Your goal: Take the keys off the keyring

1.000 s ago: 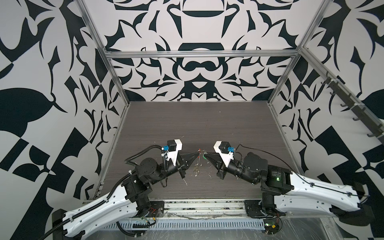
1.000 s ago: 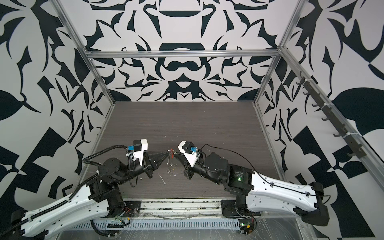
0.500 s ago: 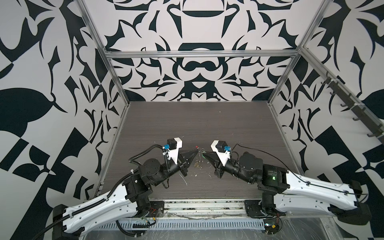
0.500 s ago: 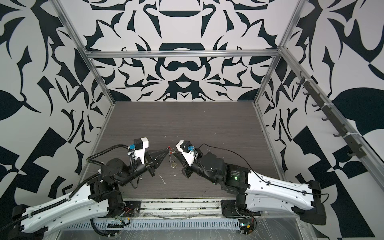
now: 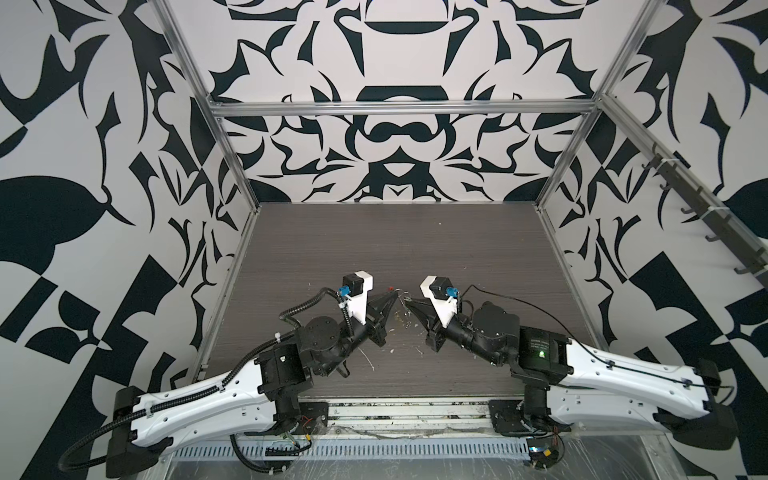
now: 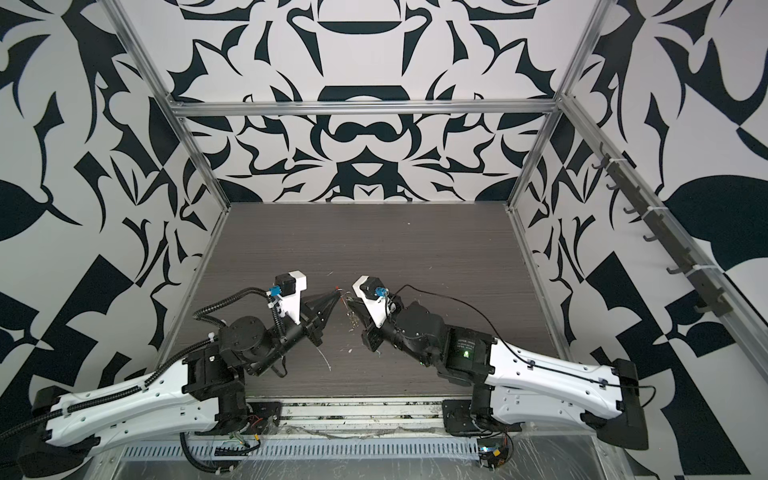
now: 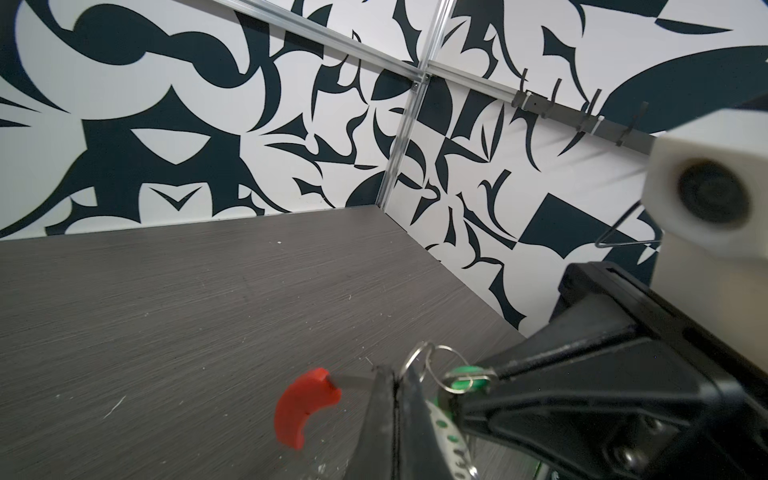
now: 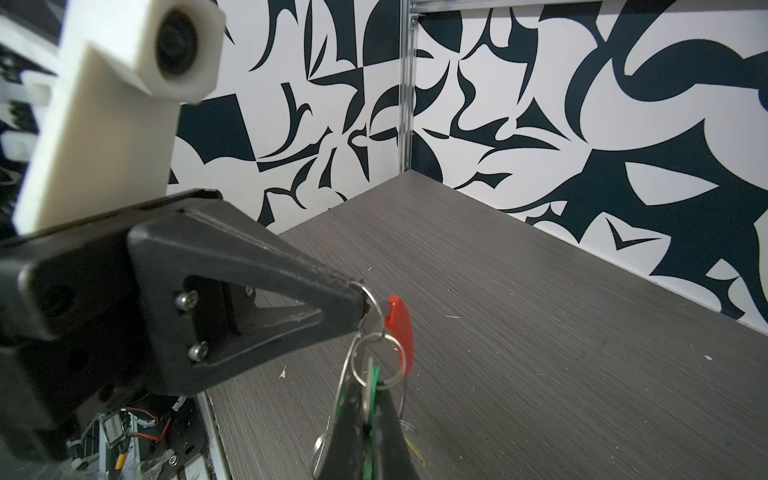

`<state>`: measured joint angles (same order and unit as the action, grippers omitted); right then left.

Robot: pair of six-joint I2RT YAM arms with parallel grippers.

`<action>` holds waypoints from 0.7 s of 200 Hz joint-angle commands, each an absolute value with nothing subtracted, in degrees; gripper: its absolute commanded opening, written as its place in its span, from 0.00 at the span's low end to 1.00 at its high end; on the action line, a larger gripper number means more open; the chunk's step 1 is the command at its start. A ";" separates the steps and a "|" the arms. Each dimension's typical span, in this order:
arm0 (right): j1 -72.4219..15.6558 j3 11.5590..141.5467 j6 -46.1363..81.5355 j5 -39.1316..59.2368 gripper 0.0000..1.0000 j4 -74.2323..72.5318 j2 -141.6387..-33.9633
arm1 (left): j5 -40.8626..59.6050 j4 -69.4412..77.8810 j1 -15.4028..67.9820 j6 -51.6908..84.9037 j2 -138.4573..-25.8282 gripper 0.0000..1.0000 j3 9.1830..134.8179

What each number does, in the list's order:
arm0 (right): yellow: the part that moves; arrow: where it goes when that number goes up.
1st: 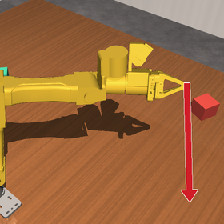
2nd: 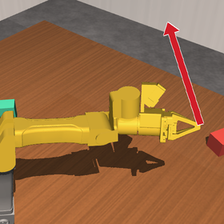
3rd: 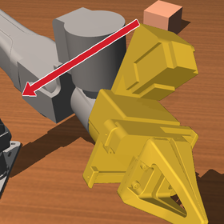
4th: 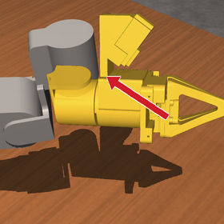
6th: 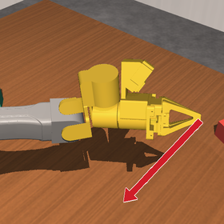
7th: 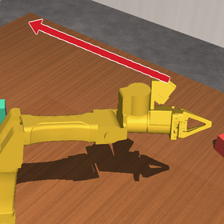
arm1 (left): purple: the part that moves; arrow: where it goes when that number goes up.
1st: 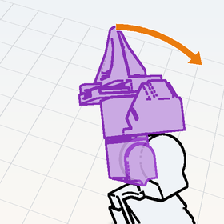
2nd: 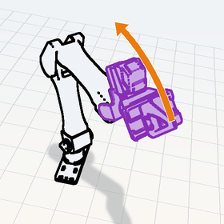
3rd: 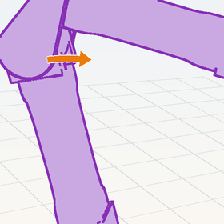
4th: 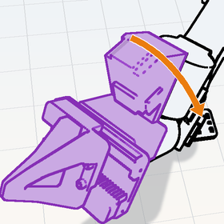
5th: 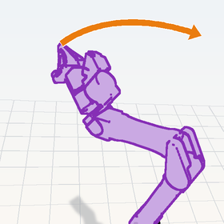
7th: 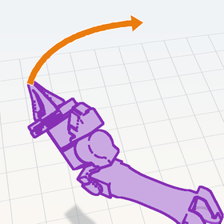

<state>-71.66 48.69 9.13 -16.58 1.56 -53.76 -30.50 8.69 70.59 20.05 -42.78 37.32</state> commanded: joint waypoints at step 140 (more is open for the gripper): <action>-72.97 47.52 14.02 -12.57 0.00 2.89 -51.54 | -54.61 6.59 68.40 20.87 -43.25 0.00 40.69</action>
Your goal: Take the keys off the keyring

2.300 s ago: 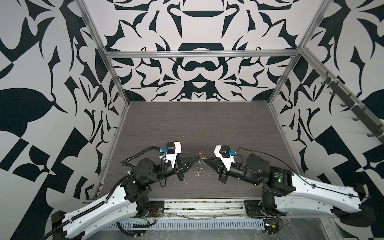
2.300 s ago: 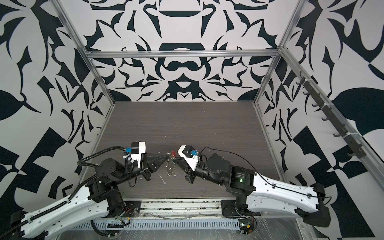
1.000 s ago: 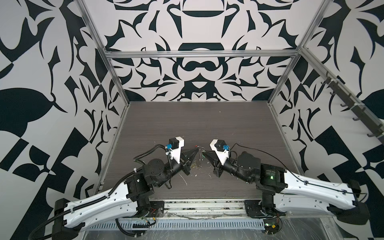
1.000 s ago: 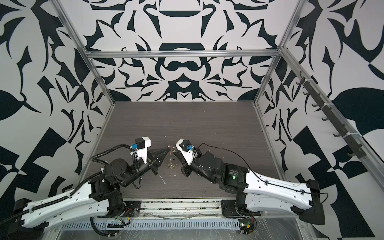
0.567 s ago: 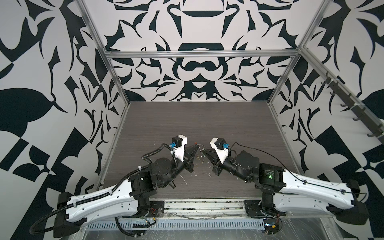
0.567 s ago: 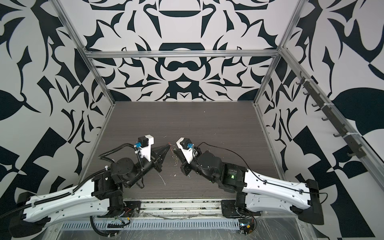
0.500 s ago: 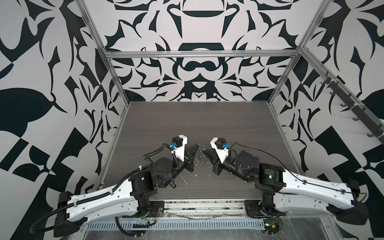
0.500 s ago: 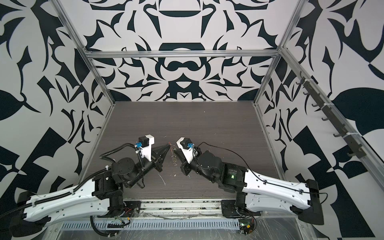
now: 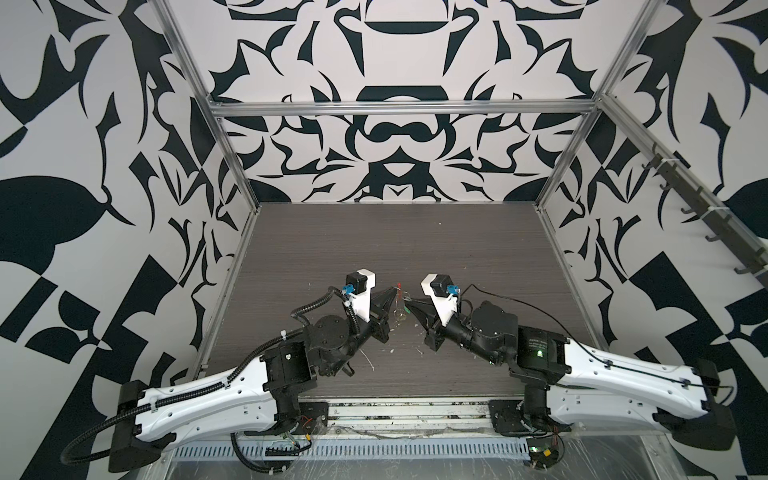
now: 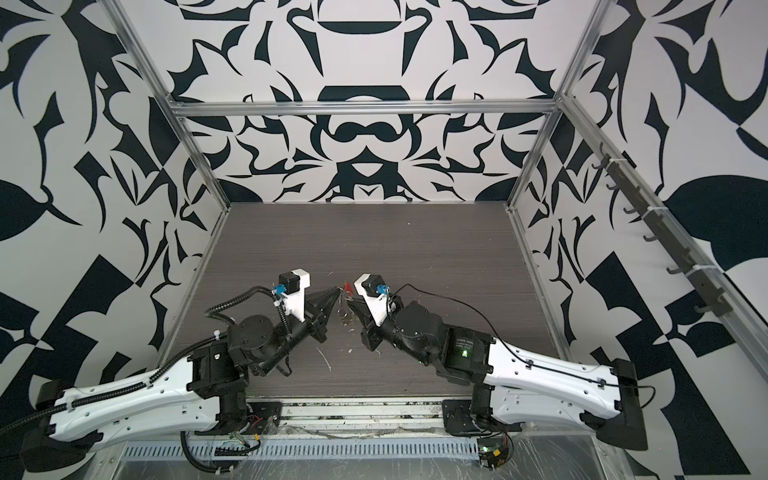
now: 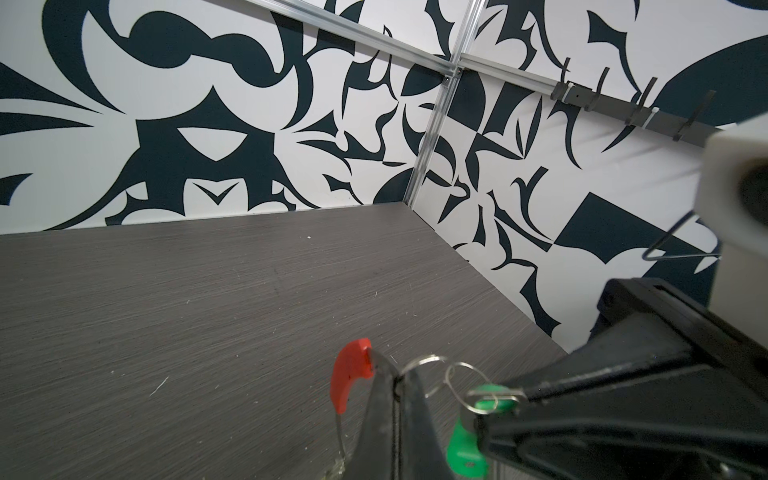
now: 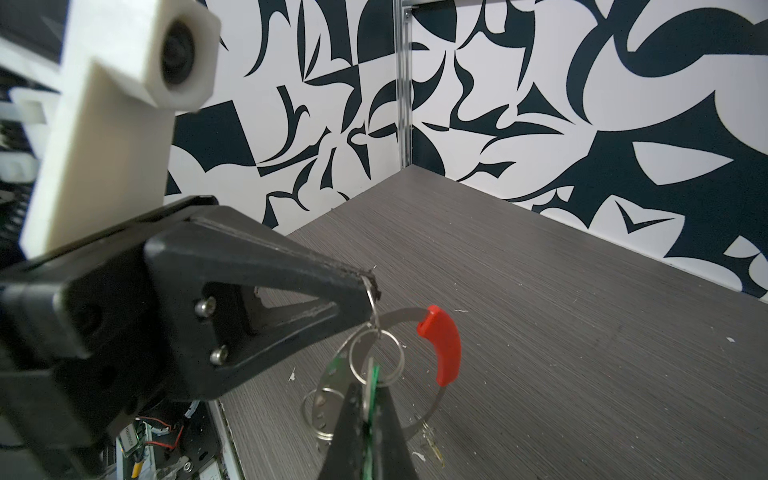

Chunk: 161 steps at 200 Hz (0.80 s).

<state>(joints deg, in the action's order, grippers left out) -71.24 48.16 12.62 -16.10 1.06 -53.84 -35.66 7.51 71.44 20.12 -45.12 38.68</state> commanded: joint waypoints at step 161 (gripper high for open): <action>-73.20 50.10 12.66 -14.22 0.00 2.89 -60.30 | -46.61 5.82 68.39 22.46 -43.51 0.00 42.35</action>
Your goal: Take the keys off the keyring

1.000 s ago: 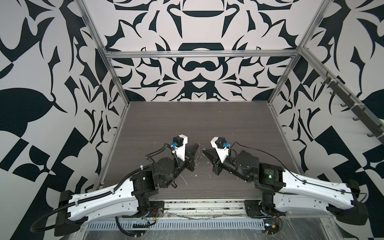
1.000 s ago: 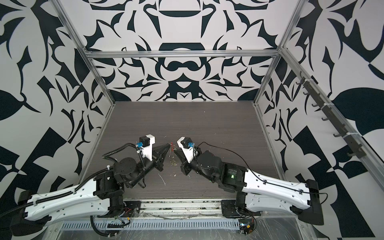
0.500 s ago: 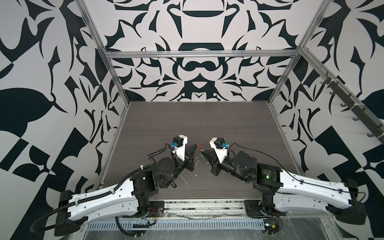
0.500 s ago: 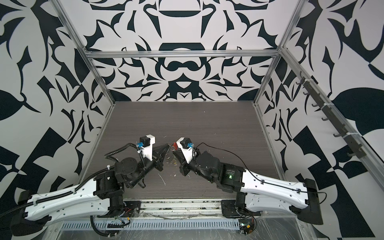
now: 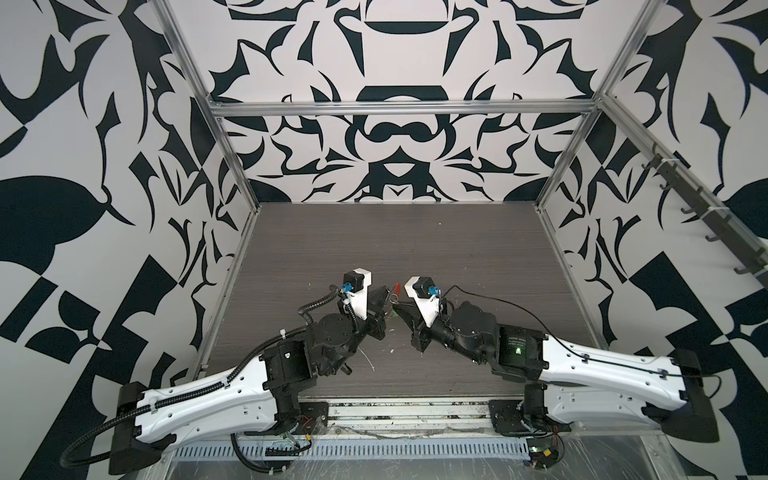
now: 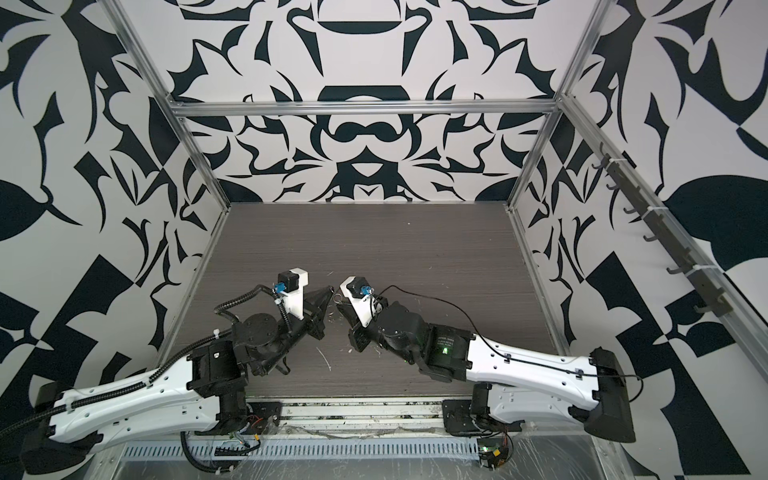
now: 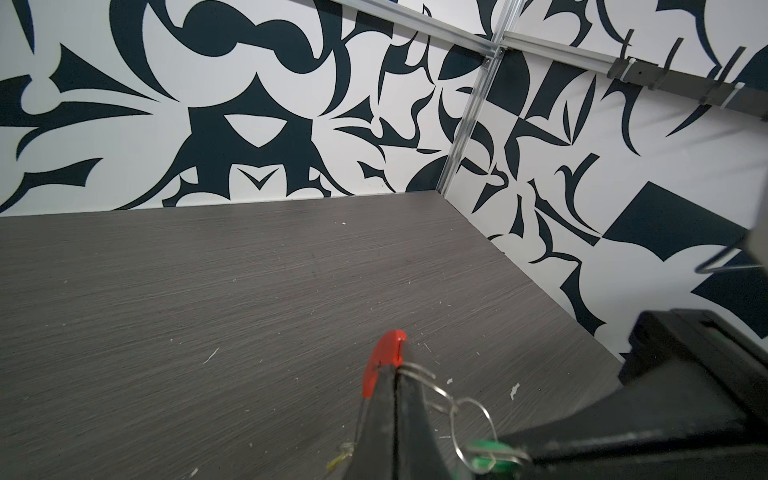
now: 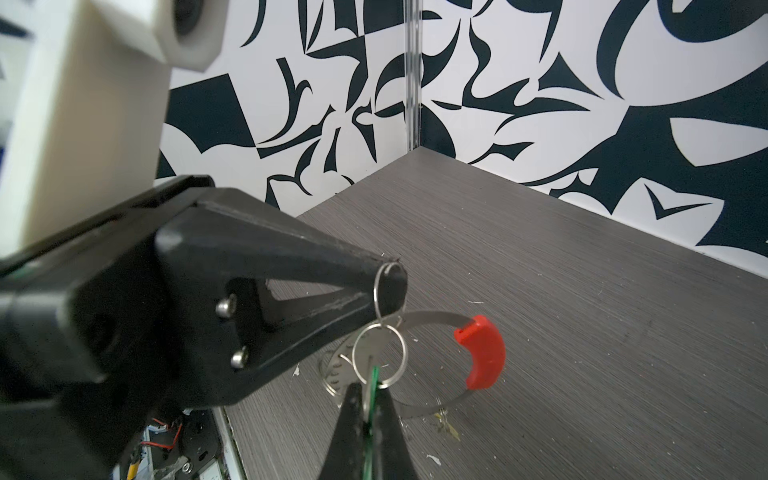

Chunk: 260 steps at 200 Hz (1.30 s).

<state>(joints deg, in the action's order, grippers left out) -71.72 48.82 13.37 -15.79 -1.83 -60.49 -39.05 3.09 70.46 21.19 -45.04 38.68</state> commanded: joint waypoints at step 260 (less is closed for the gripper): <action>-66.70 57.11 10.11 -12.83 0.00 13.77 -54.71 | -23.58 0.94 68.38 21.09 -39.75 0.00 42.84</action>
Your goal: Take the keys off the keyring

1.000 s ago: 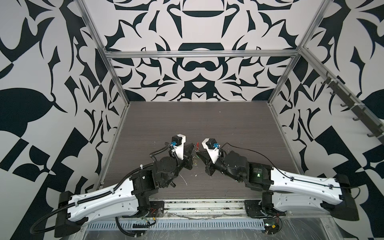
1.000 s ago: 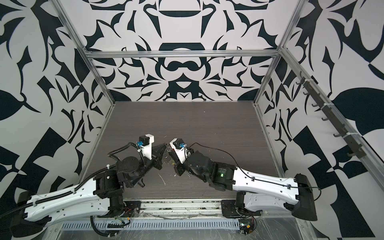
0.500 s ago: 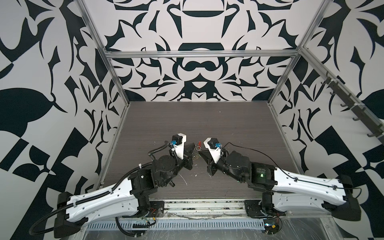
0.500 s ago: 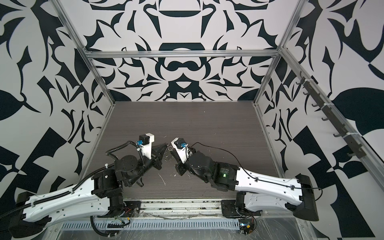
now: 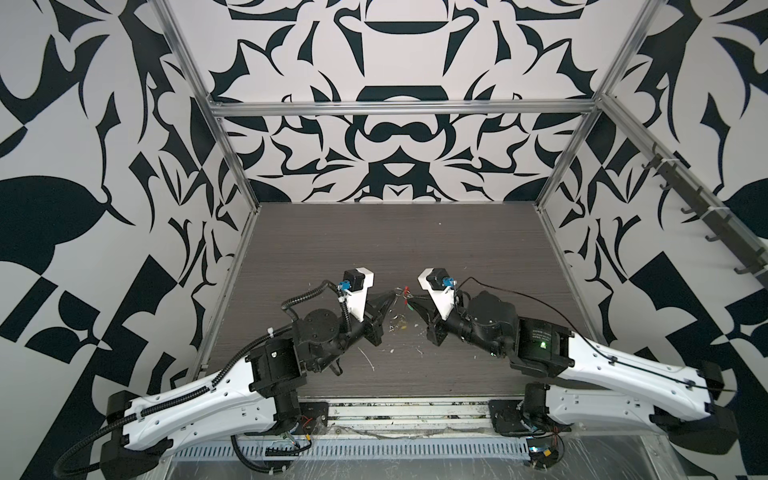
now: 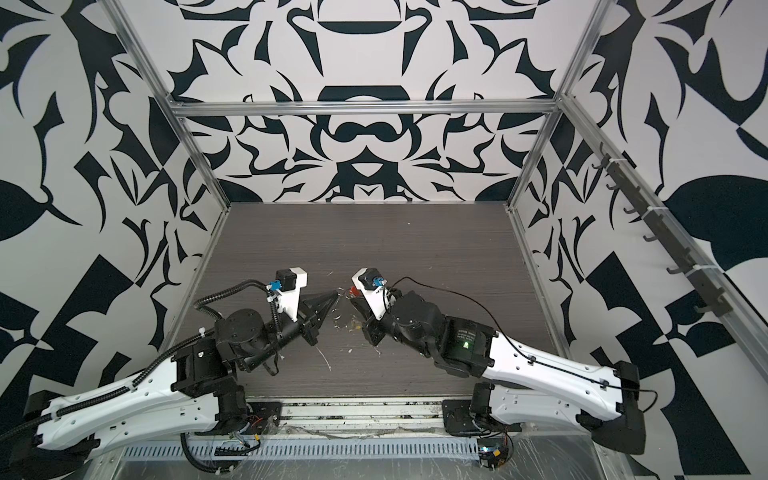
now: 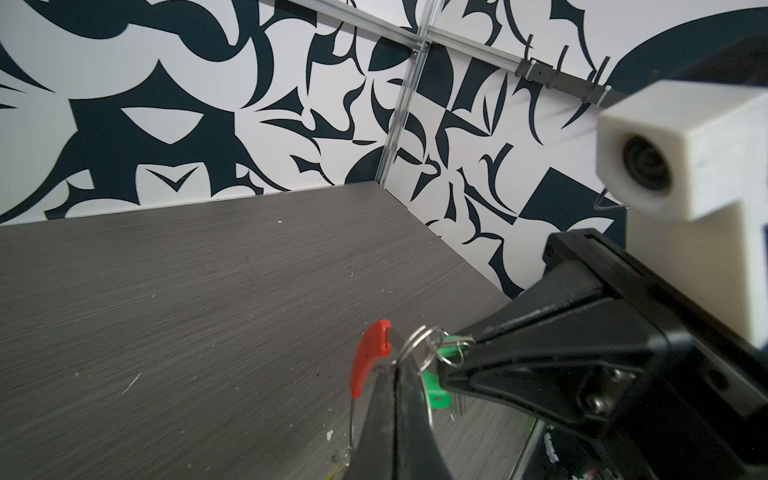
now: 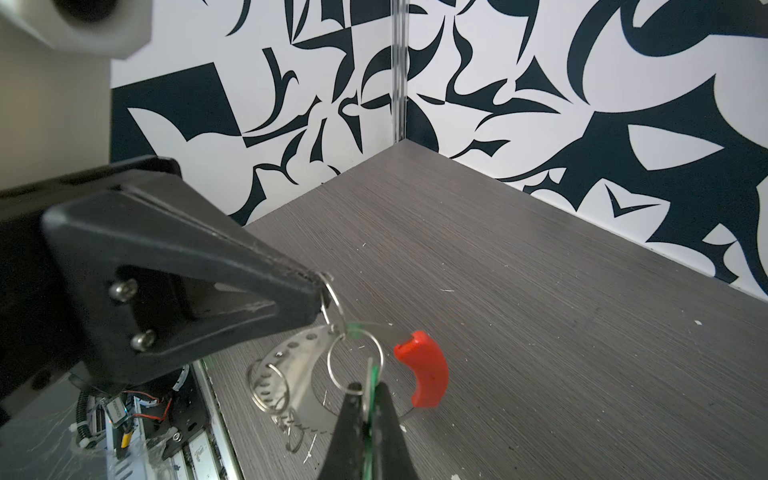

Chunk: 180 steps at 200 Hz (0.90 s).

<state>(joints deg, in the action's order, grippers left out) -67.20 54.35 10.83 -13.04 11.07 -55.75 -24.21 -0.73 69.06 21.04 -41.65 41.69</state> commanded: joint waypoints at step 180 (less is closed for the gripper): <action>-66.63 61.43 11.08 -3.26 0.00 18.32 -54.67 | -19.35 1.33 68.40 16.55 -39.47 0.00 41.57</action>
